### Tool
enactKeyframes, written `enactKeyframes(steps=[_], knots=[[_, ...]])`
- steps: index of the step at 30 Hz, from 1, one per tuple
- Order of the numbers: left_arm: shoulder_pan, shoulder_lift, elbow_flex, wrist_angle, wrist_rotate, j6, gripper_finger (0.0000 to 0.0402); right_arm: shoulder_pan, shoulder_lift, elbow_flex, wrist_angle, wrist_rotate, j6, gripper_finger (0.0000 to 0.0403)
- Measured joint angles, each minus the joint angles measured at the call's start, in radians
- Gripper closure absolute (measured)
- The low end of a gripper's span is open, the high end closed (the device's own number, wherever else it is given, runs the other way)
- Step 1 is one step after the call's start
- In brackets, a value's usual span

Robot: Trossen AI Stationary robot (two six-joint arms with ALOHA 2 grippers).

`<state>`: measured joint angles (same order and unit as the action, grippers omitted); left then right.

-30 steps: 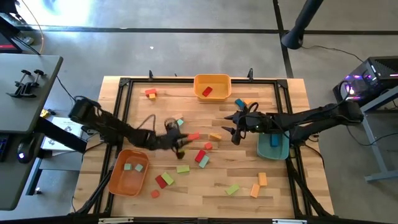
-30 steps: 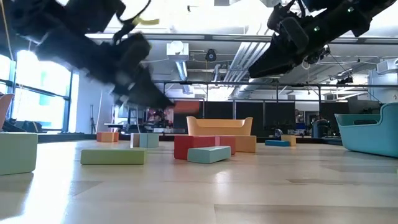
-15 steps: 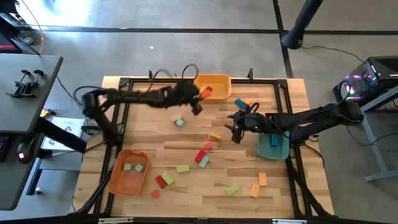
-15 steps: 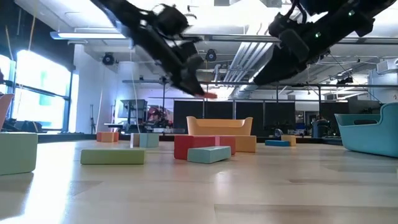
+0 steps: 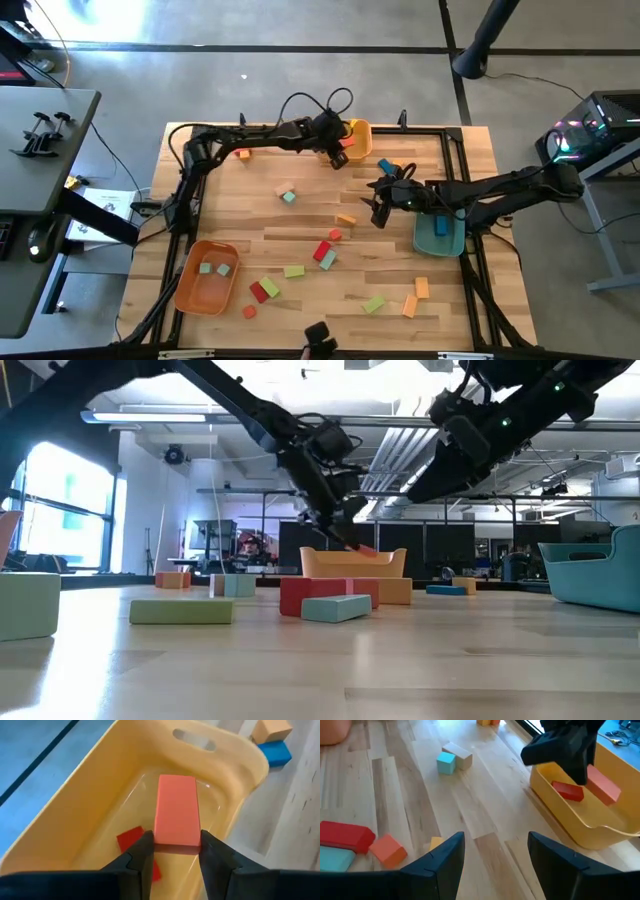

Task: Sort blocks by size
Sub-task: Put the orange thin rectangular block into the yellow bin, then put the yellow thick rectangular block into the blue bin

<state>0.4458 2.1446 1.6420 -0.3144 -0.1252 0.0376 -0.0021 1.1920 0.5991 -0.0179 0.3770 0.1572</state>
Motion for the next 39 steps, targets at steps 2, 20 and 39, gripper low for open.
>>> enactKeyframes(steps=[2, 20, 39], knots=[[0.005, 0.018, 0.026, 0.008, 0.005, 0.001, 0.0273, 0.000, 0.000, 0.000, 0.002, 0.000, 0.000, 0.0188], [0.051, -0.079, -0.002, -0.040, 0.070, 0.077, 0.0223, 0.000, 0.000, 0.000, -0.080, -0.002, 0.067, 0.0188], [-0.366, -0.574, -0.938, 0.798, -0.095, 0.035, 0.0273, 0.114, 0.323, 0.056, 0.266, -0.154, -0.015, 0.0188]])
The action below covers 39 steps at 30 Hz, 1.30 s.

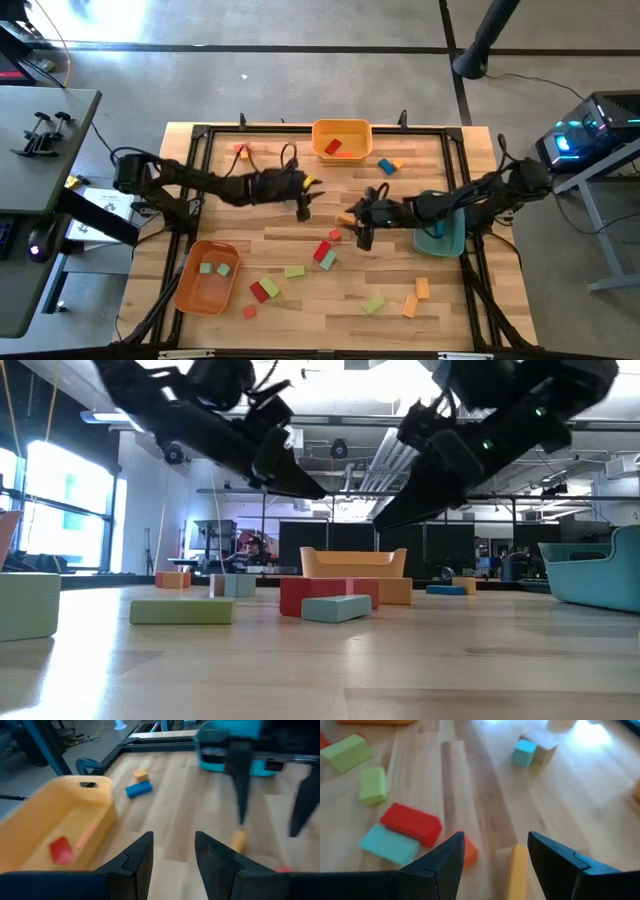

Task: Sort blocks by size
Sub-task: Put the yellow thick rectangular block into the blue bin

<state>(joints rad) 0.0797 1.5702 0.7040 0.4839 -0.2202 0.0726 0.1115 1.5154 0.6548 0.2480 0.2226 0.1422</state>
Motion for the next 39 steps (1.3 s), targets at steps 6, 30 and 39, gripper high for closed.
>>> enactKeyframes(steps=[6, 30, 39], knots=[[-0.074, -0.004, -0.022, 0.039, -0.082, 0.007, 0.0273, 0.076, -0.005, 0.207, -0.543, -0.131, 0.074, 0.0188], [-0.118, -0.002, -0.022, 0.016, -0.136, -0.027, 0.0273, 0.777, -0.005, 0.345, -1.244, -0.082, 1.846, 0.0188], [-0.116, -0.001, -0.022, 0.006, -0.136, 0.007, 0.0273, 0.828, 0.008, 0.345, -1.321, -0.058, 2.084, 0.0188]])
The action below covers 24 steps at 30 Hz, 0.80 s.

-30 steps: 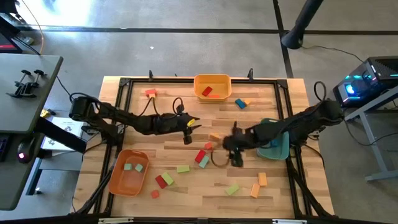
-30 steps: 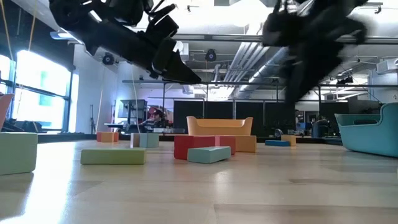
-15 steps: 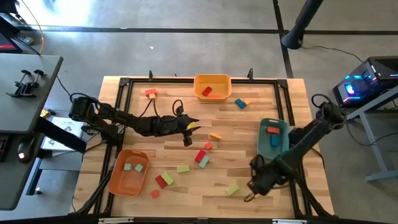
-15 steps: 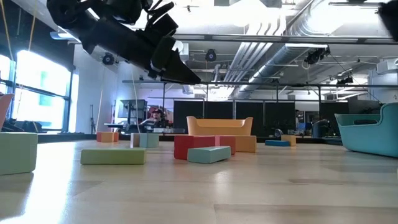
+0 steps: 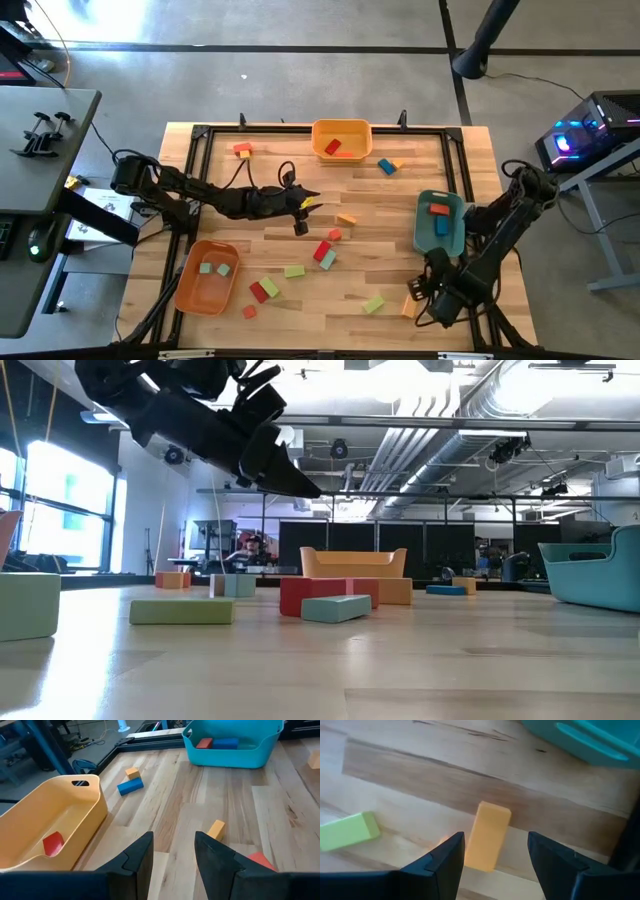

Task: Sort blocks by size
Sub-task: Put the yellow thick rectangular block into the blue bin

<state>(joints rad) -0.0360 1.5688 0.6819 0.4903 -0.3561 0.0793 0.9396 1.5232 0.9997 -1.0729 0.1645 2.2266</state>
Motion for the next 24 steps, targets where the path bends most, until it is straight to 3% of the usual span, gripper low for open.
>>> enactKeyframes(steps=[14, 24], knots=[[0.000, 0.000, 0.000, 0.000, 0.000, 0.003, 0.0273, -0.072, 0.144, 0.000, 0.058, -0.124, -0.054, 0.0188], [0.000, 0.000, 0.000, 0.000, 0.001, 0.003, 0.0273, -0.076, 0.161, -0.001, 0.063, -0.132, -0.029, 0.0198]])
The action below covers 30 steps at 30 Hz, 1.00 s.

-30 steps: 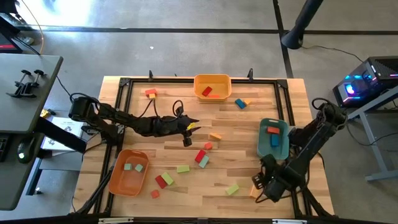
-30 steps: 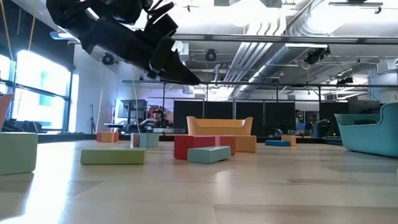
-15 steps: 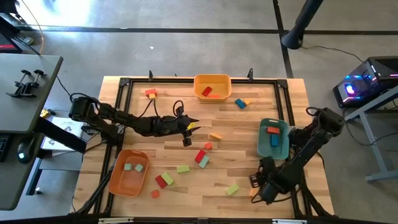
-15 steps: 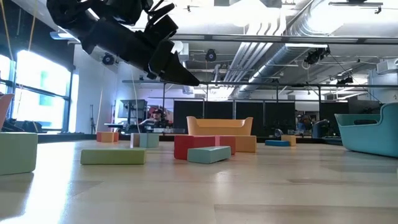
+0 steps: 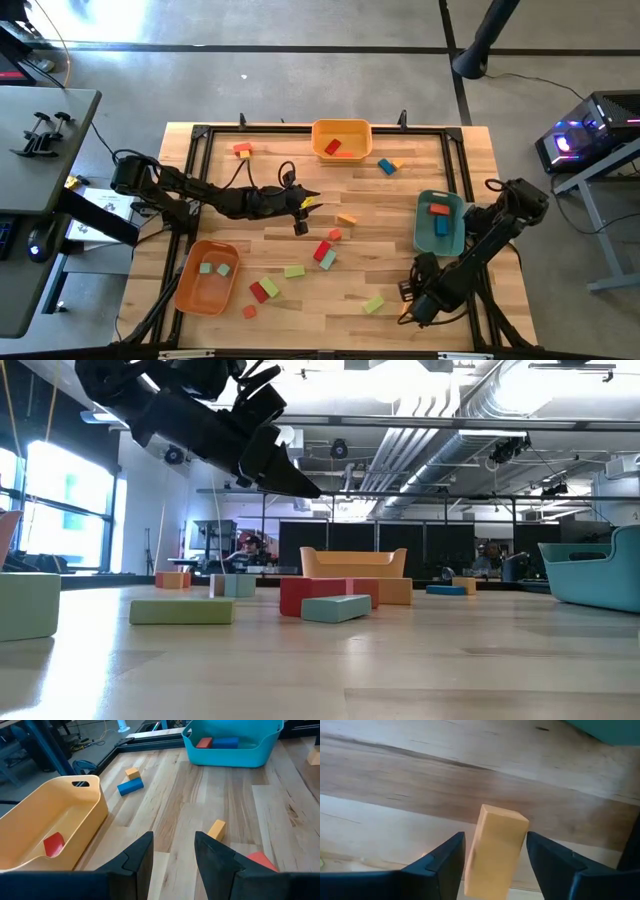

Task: Sort blocks by size
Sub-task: Put the yellow thick rectangular block into the blue bin

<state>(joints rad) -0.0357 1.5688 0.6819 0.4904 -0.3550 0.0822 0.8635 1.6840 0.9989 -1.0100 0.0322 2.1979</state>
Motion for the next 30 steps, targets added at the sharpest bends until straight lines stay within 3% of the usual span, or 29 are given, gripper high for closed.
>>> enactKeyframes(steps=[7, 10, 14, 19, 22, 25, 30], knots=[[0.000, 0.000, 0.000, -0.001, 0.000, 0.000, 0.0273, -0.023, -0.011, -0.153, 0.235, -0.006, -0.053, 0.0230], [0.000, 0.000, 0.000, -0.004, 0.000, 0.000, 0.0273, -0.042, -0.013, -0.171, 0.255, -0.005, -0.085, 0.0253], [0.000, 0.000, 0.000, -0.004, 0.002, 0.000, 0.0273, -0.068, -0.022, -0.116, 0.174, 0.018, -0.200, 0.0275], [0.000, 0.000, 0.000, 0.010, 0.002, 0.000, 0.0273, -0.101, -0.094, -0.022, -0.035, 0.416, -0.279, 0.0275], [0.000, 0.000, 0.000, 0.009, 0.002, -0.003, 0.0273, -0.136, -0.155, -0.015, -0.160, 0.555, -0.295, 0.0275], [-0.001, 0.000, 0.000, 0.009, 0.001, -0.003, 0.0273, -0.189, -0.220, -0.029, -0.300, 0.565, -0.290, 0.0275], [-0.001, 0.000, 0.000, 0.008, 0.001, -0.012, 0.0273, -0.298, -0.307, -0.066, -0.432, 0.440, -0.287, 0.0275]])
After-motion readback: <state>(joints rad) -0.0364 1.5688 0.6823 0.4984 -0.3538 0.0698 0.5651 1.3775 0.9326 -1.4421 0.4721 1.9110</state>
